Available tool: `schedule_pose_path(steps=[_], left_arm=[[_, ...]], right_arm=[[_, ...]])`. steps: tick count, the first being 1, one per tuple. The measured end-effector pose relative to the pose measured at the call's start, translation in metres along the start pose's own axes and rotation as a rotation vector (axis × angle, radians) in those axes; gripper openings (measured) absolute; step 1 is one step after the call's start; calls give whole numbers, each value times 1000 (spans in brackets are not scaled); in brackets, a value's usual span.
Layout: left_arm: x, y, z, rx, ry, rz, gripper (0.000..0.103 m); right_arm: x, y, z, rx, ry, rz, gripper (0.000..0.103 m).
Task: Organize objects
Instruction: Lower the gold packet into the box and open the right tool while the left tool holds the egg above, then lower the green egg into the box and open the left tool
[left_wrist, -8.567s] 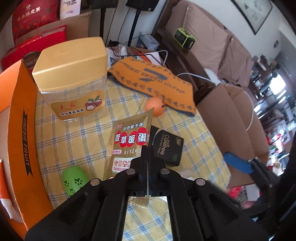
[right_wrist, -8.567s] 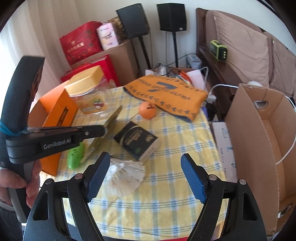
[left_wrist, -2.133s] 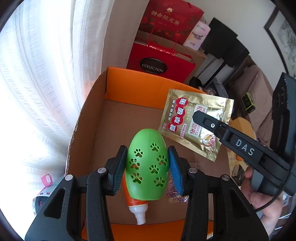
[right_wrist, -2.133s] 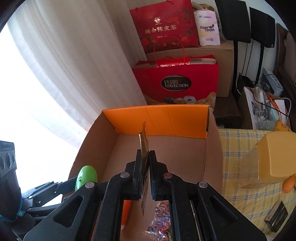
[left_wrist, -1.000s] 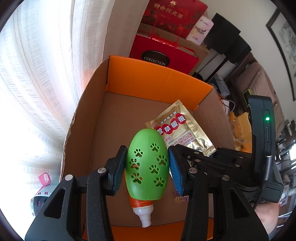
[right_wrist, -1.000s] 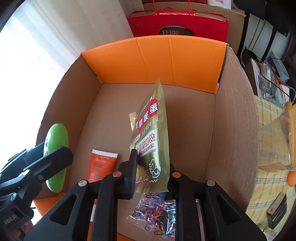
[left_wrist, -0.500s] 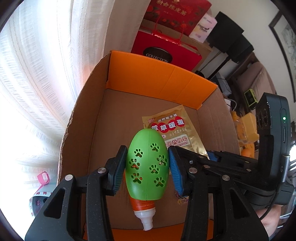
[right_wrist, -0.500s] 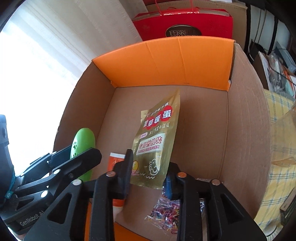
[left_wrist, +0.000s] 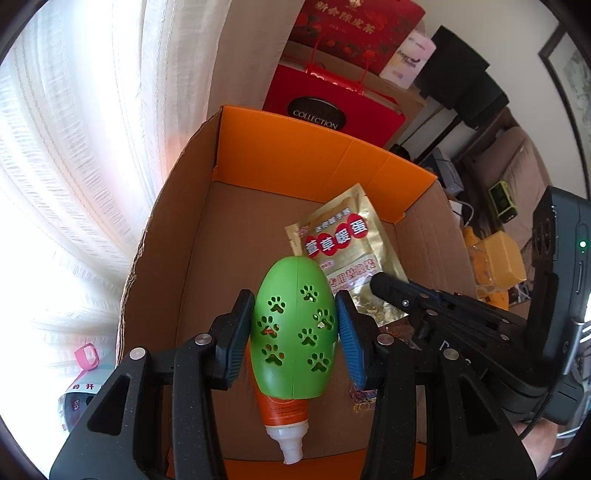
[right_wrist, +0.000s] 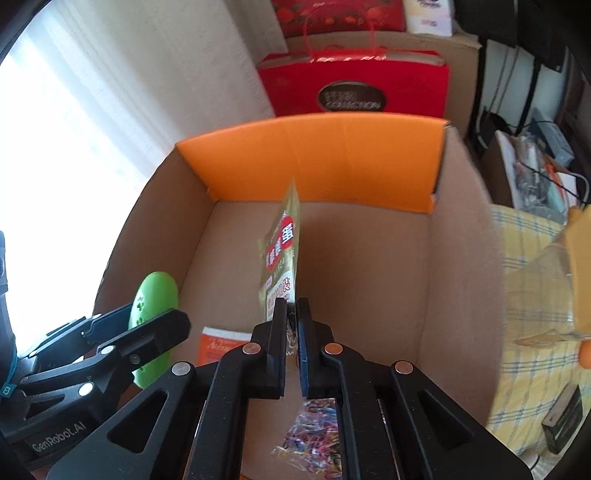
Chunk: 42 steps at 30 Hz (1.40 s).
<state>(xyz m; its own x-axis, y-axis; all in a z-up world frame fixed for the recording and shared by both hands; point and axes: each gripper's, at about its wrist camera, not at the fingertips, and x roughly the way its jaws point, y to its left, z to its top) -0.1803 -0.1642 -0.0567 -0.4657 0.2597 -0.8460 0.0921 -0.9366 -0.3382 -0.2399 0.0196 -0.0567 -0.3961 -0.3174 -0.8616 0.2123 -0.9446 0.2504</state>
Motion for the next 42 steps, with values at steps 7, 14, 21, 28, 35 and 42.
schedule_pose_path(steps=[7, 14, 21, 28, 35, 42], left_arm=[[9, -14, 8, 10, 10, -5, 42], [23, -28, 13, 24, 41, 5, 42], [33, -27, 12, 17, 69, 10, 42], [44, -37, 20, 54, 94, 33, 42], [71, -59, 28, 102, 154, 32, 42], [94, -72, 25, 104, 210, -2, 46]], right_arm=[[-5, -16, 8, 91, -74, -74, 3], [2, -17, 9, 37, -31, -166, 5], [-27, -7, 4, -53, -126, -242, 32], [-57, -8, -4, -79, -160, -190, 32], [-83, -13, -18, -97, -191, -168, 32], [-93, -23, -24, -94, -194, -156, 32]])
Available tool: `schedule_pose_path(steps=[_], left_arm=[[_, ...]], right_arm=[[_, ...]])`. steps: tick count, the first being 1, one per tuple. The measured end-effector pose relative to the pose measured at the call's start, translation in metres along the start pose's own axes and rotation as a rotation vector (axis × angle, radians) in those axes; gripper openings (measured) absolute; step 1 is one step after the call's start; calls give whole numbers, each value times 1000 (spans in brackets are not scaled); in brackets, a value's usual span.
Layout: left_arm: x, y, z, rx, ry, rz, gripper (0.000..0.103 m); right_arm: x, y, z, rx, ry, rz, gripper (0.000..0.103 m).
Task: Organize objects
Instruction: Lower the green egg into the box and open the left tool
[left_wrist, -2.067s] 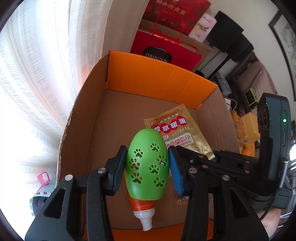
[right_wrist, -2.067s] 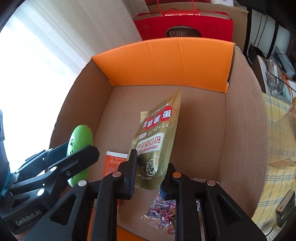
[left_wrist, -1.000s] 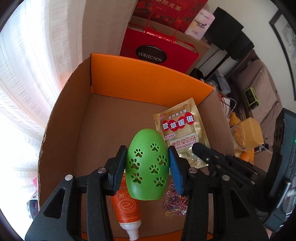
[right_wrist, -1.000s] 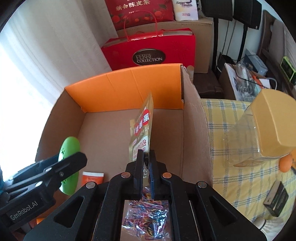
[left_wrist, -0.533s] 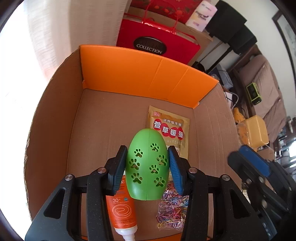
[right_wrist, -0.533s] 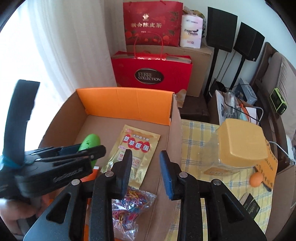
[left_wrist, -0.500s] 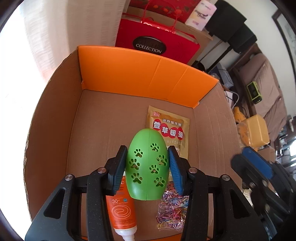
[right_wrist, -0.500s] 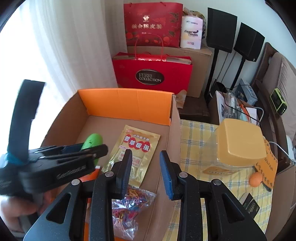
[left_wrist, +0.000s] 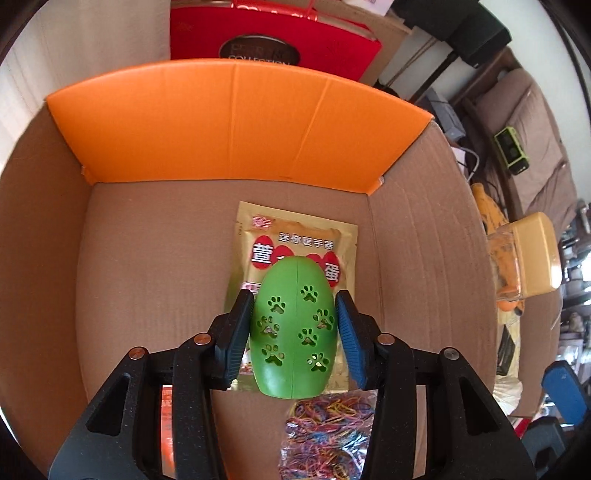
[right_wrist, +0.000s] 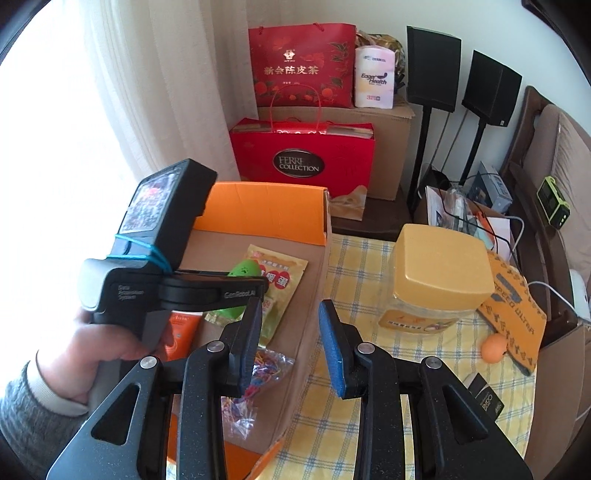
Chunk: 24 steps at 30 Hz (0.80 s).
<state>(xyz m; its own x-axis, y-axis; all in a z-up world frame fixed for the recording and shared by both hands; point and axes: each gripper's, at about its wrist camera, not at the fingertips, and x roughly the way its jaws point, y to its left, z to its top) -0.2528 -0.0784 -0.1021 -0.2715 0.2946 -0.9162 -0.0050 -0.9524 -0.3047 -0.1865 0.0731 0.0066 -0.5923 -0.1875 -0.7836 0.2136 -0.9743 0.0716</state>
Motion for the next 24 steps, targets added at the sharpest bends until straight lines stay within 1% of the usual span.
schedule_pose_path(steps=[1, 3, 4, 5, 8, 9, 10, 11, 12, 13, 15, 19, 24], left_arm=[[0, 0, 0, -2, 2, -34, 53], [-3, 1, -2, -12, -1, -83, 60], [-4, 2, -3, -16, -2, -85, 60], [-5, 2, -3, -18, 2, -78, 60], [-11, 2, -6, -8, -6, -2, 60], [-12, 1, -8, 3, -8, 12, 60], [-12, -2, -9, 5, -5, 14, 58], [-10, -4, -10, 12, 7, 24, 57], [-8, -6, -12, 20, 20, 48, 51], [-6, -9, -13, 29, 30, 59, 40], [-1, -13, -15, 31, 47, 53, 40], [-2, -24, -14, 24, 26, 35, 40], [8, -36, -13, -2, 45, -32, 40]], right_arm=[[-1, -1, -1, 2, -1, 2, 32], [-2, -4, -3, 7, 0, 9, 32], [-3, -6, -3, 11, -1, 13, 32], [-3, -7, -4, 15, -2, 17, 32], [-7, -7, -6, 16, -6, 28, 32], [-9, -6, -7, 13, -9, 31, 32], [-11, -5, -7, 9, -12, 32, 32], [-12, -5, -7, 5, -15, 32, 32], [-14, -5, -8, 5, -17, 34, 32], [-15, -6, -8, 7, -19, 36, 32], [-18, -7, -8, 12, -24, 42, 32], [-22, -11, -9, 25, -31, 43, 32], [-27, -20, -12, 41, -39, 37, 32]])
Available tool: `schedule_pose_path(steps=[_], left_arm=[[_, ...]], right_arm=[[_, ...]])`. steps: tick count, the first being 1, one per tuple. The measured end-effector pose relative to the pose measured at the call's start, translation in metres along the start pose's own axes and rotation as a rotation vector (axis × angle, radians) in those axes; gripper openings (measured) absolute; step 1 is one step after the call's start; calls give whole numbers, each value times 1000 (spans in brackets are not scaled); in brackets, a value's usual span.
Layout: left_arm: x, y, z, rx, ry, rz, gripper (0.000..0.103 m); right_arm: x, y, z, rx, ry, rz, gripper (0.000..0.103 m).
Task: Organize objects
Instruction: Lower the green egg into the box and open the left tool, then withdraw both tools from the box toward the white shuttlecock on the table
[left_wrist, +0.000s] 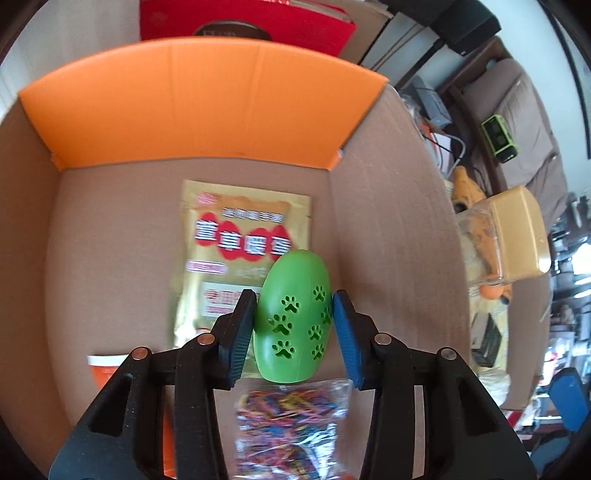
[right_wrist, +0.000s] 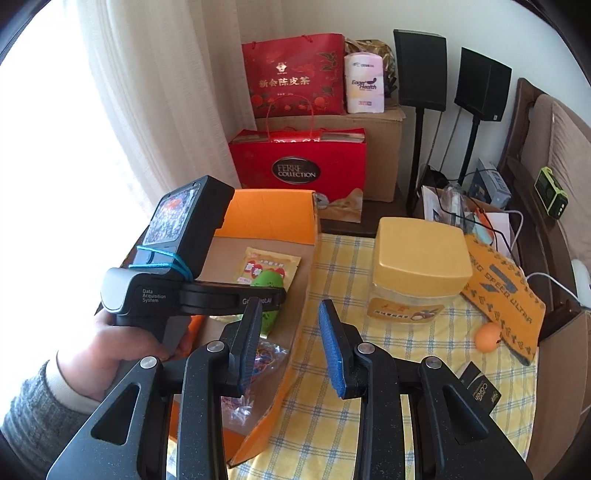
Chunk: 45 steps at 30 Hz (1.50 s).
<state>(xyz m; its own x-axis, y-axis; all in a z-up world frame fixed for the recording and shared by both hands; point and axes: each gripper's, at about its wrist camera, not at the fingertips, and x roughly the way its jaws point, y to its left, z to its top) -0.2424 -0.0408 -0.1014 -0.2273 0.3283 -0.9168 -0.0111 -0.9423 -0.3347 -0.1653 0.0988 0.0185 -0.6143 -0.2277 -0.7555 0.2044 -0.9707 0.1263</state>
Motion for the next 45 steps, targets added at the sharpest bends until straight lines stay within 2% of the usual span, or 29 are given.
schedule_pose_path(steps=[3, 5, 7, 11, 14, 17, 18, 19, 21, 25, 37, 45], left_arm=[[3, -1, 1, -28, 0, -46, 40], [0, 1, 2, -33, -8, -69, 47], [-6, 3, 1, -33, -16, -91, 62], [-30, 14, -4, -50, -54, -120, 71], [-54, 22, -11, -50, -108, -110, 75], [-71, 19, -20, -32, -153, -61, 76], [-76, 18, -24, -24, -166, -43, 79], [-81, 18, -28, -16, -176, -34, 89], [-86, 9, -33, 2, -202, -21, 99], [-99, -3, -46, 41, -237, 1, 100], [-134, -53, -85, 176, -310, 10, 101], [-131, -90, -103, 248, -317, 5, 101]], right_arm=[[-3, -6, -1, 7, -3, -8, 32], [-6, -8, -3, 7, -5, -15, 32], [-8, -12, -4, 10, -7, -18, 33], [-14, -17, -7, 19, -21, -17, 38], [-19, -19, -11, 14, -29, -25, 42], [-24, -24, -15, 21, -35, -30, 51], [-26, -26, -17, 24, -36, -32, 54], [-26, -28, -17, 26, -36, -35, 60], [-28, -32, -20, 32, -35, -42, 70], [-32, -40, -26, 39, -31, -56, 79], [-46, -86, -40, 100, -12, -98, 99], [-64, -137, -54, 157, -5, -158, 102]])
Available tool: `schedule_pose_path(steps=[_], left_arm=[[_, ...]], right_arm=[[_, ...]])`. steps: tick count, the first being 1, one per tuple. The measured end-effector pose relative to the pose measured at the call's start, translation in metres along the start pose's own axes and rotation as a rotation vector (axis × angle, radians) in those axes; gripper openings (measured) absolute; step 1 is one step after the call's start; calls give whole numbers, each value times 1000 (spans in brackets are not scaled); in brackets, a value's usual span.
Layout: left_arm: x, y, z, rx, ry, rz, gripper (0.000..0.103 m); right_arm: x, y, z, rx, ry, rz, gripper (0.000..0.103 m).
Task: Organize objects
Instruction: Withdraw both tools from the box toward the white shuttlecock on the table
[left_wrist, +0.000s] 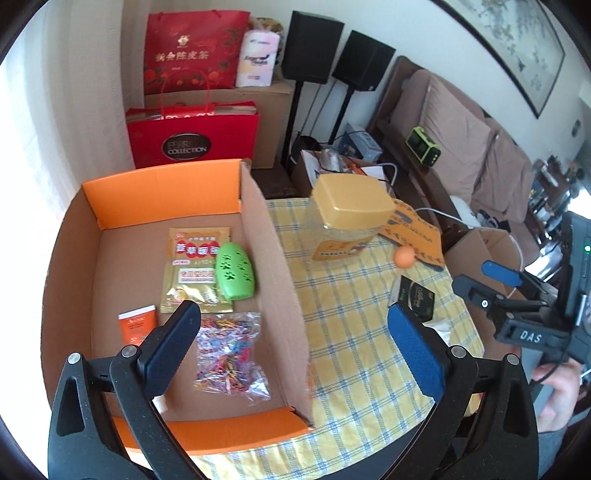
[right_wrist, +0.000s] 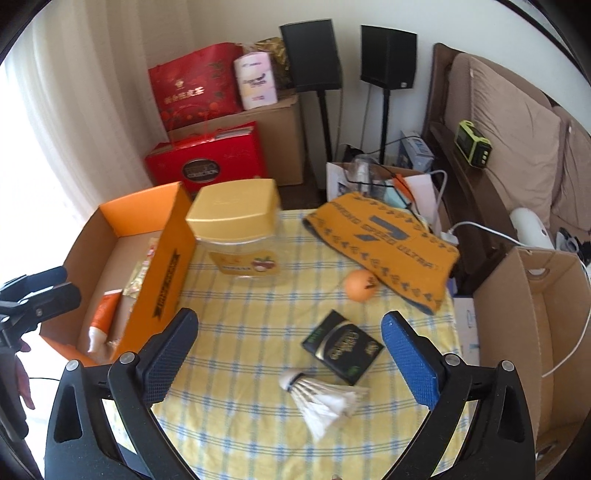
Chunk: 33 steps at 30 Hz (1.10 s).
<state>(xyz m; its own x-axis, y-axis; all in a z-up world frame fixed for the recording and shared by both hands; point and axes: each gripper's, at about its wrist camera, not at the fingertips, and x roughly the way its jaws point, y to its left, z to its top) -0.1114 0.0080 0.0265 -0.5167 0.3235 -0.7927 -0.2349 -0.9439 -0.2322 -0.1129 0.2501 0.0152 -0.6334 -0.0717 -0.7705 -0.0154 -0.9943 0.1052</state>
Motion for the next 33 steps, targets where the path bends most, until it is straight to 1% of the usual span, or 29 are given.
schedule_pose_path(steps=[2, 5, 10, 18, 22, 26, 29, 31, 33], left_arm=[[3, -9, -2, 10, 2, -7, 101], [9, -24, -6, 20, 12, -41, 101], [24, -50, -18, 50, 42, -95, 101], [61, -88, -44, 88, 113, -134, 101], [79, -97, -55, 87, 153, -152, 101], [94, -98, -64, 52, 192, -173, 101], [102, -95, -69, 13, 215, -199, 101], [106, -92, -70, -16, 224, -215, 101], [110, -90, -70, -46, 234, -235, 97]], right_arm=[[-2, -14, -2, 13, -3, -15, 102], [-3, -28, -6, 21, 2, -43, 102], [1, -50, -15, 47, 21, -47, 102], [11, -73, -32, 87, 46, -43, 102], [13, -84, -39, 111, 49, -30, 102], [18, -90, -44, 124, 59, -12, 102], [24, -92, -47, 122, 68, 11, 93], [30, -91, -49, 121, 86, 37, 80], [38, -90, -51, 130, 112, 81, 72]])
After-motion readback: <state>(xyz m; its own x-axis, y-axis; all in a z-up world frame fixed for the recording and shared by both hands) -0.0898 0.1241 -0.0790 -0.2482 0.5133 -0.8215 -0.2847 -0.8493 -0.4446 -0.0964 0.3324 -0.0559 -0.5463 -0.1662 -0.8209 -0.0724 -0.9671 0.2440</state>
